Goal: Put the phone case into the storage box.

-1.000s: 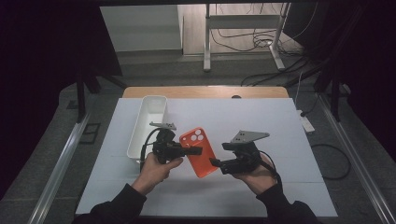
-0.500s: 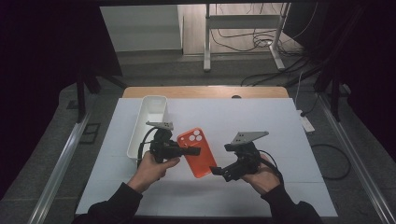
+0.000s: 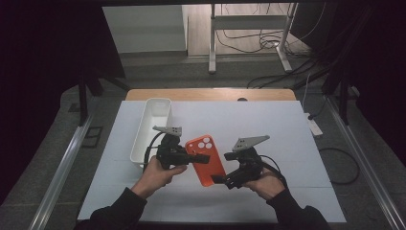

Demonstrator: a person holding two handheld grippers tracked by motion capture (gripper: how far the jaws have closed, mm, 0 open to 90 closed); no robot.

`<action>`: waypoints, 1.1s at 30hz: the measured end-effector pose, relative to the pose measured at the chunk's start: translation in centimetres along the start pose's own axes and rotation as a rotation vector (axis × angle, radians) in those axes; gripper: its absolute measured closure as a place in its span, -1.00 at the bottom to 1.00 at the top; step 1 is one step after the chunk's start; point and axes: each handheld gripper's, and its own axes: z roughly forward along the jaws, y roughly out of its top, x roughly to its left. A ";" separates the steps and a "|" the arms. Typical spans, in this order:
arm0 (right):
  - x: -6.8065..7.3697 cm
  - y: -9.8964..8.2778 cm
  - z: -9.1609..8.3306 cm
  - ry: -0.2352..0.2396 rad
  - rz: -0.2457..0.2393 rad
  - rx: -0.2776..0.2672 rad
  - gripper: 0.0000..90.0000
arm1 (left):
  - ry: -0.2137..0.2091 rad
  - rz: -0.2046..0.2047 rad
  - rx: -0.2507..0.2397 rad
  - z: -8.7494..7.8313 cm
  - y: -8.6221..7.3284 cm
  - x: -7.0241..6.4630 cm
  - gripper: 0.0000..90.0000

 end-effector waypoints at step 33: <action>0.4 0.2 0.4 0.193 -0.044 0.004 0.91 | -0.023 0.081 -0.016 0.6 0.7 -1.5 0.58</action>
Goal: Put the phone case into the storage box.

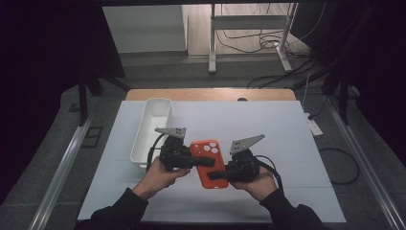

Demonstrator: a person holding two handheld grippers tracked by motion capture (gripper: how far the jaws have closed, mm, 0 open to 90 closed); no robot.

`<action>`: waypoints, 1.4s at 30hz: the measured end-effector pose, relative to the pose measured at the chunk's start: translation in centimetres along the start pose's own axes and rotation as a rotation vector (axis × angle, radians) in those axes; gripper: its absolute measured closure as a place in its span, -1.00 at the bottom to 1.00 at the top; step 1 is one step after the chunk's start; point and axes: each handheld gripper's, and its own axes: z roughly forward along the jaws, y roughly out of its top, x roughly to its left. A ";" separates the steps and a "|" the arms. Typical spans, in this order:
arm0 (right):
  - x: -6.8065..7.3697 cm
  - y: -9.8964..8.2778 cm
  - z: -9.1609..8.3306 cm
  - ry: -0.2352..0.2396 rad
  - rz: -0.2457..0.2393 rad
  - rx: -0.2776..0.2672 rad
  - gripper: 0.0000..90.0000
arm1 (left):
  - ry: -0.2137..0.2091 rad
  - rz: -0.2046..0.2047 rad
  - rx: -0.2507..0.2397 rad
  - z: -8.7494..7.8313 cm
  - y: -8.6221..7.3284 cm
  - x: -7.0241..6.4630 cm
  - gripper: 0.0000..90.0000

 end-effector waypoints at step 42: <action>-0.7 -0.4 -1.4 -0.315 0.025 -0.026 0.91 | 0.488 0.023 0.072 -0.8 0.4 -0.9 -1.00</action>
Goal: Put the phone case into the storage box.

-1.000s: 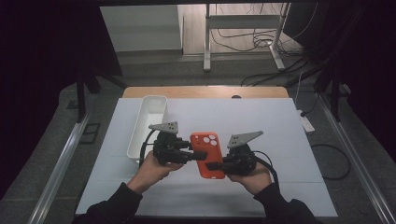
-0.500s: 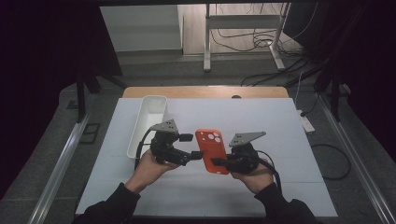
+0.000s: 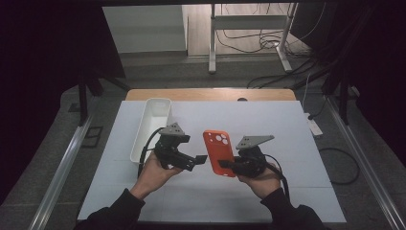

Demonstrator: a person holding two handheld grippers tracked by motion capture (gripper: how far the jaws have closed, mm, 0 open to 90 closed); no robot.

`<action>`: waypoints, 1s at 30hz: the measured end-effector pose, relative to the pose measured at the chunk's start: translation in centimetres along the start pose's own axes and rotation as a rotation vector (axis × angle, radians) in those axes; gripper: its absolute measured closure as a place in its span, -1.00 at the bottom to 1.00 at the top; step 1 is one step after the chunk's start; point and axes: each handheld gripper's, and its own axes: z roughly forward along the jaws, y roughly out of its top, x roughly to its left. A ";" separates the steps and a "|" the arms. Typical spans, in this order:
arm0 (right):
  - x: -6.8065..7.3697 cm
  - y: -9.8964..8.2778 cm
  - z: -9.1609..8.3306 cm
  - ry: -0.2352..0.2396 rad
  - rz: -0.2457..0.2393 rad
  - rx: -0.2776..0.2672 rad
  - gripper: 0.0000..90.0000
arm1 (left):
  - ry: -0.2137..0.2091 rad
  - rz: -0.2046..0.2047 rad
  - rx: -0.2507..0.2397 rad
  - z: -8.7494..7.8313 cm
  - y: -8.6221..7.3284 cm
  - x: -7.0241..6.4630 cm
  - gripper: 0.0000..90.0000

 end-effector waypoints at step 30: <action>1.5 0.1 0.8 -0.040 -0.057 0.029 0.90 | -0.140 -0.115 0.027 -0.2 -0.1 0.5 0.83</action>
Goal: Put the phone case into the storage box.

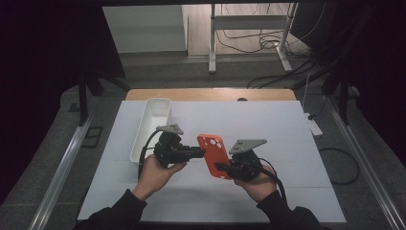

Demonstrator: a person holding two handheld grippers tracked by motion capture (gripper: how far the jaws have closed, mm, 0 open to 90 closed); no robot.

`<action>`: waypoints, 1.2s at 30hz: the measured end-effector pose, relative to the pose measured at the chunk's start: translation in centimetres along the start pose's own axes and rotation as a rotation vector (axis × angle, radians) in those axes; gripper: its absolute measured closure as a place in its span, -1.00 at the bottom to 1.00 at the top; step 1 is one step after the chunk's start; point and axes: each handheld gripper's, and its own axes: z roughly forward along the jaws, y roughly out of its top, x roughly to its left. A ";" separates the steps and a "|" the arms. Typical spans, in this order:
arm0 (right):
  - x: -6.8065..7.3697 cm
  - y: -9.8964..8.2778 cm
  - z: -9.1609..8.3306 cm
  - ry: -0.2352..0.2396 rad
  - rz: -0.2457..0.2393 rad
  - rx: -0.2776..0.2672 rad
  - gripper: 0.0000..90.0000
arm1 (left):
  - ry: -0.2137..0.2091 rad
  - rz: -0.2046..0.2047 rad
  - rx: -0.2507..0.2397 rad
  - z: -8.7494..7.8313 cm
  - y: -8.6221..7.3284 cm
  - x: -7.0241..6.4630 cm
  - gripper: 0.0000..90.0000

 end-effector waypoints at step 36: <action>0.7 0.1 0.3 -0.038 -0.003 -0.026 -0.05 | 0.024 -0.067 0.008 0.0 -0.1 0.3 0.98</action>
